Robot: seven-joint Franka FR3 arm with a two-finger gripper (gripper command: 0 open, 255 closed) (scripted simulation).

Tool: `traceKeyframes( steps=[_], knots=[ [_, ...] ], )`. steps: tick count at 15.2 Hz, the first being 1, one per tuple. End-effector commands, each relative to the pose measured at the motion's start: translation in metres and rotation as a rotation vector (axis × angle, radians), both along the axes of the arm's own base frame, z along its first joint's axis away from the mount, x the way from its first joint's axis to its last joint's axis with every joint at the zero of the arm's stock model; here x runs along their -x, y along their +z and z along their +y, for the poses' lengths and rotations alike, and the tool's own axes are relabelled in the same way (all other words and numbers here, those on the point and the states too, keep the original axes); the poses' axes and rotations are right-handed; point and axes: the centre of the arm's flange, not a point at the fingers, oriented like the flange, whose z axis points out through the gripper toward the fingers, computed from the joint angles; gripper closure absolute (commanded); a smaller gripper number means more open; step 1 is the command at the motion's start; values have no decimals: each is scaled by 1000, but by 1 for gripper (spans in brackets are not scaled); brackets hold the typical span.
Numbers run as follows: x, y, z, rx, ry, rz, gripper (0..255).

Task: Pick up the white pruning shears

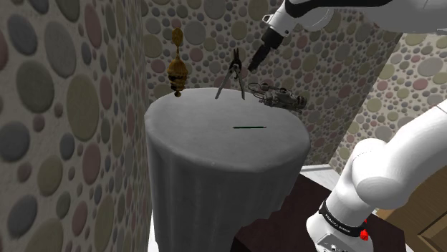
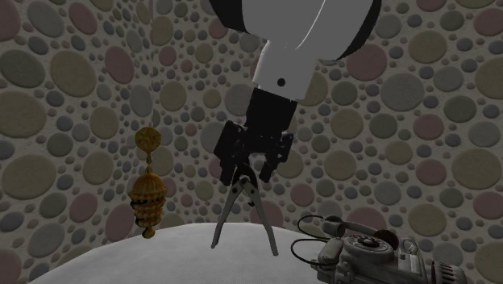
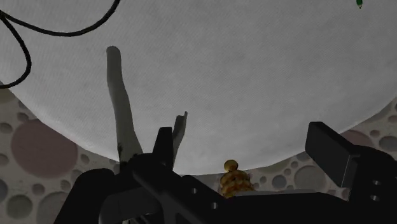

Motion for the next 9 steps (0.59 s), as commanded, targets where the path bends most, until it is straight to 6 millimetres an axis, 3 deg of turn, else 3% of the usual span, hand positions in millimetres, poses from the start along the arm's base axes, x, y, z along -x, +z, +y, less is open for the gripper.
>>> traceKeyframes(
  steps=[1, 8, 9],
  knots=[
    [-19, 4, -14, 3, 39, -37, 0],
    [-92, 16, -51, 4, 166, -160, 0],
    [-95, 17, -52, 4, 171, -165, 0]
  ],
)
